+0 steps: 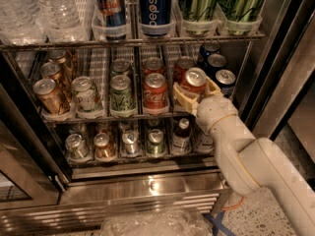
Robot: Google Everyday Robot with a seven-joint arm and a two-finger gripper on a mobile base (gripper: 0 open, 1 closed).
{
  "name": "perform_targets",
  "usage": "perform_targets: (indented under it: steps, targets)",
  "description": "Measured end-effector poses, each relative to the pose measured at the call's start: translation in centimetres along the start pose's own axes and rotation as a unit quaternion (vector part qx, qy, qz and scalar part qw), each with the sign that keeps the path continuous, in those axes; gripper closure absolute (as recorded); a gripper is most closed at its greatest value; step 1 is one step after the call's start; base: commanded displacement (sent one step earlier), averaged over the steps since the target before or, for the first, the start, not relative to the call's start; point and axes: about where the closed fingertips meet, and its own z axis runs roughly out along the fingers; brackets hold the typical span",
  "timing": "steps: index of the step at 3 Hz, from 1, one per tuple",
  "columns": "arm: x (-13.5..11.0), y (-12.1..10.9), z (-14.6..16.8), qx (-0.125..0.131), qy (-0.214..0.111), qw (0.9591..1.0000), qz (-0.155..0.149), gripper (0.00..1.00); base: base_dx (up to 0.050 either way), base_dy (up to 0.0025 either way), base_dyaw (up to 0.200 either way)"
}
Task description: Pick coke can from middle shelf of fridge
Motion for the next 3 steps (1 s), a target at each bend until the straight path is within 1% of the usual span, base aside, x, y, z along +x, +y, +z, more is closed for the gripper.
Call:
perform_targets:
  steps: [2, 3]
  targets:
    - [-2.9, 0.8, -1.0, -0.041, -0.015, 0.9986, -0.029, 1.0, 0.0, 0.0, 0.0]
    - [-3.8, 1.3, -1.5, -0.069, -0.018, 0.9966, -0.042, 1.0, 0.0, 0.0, 0.0]
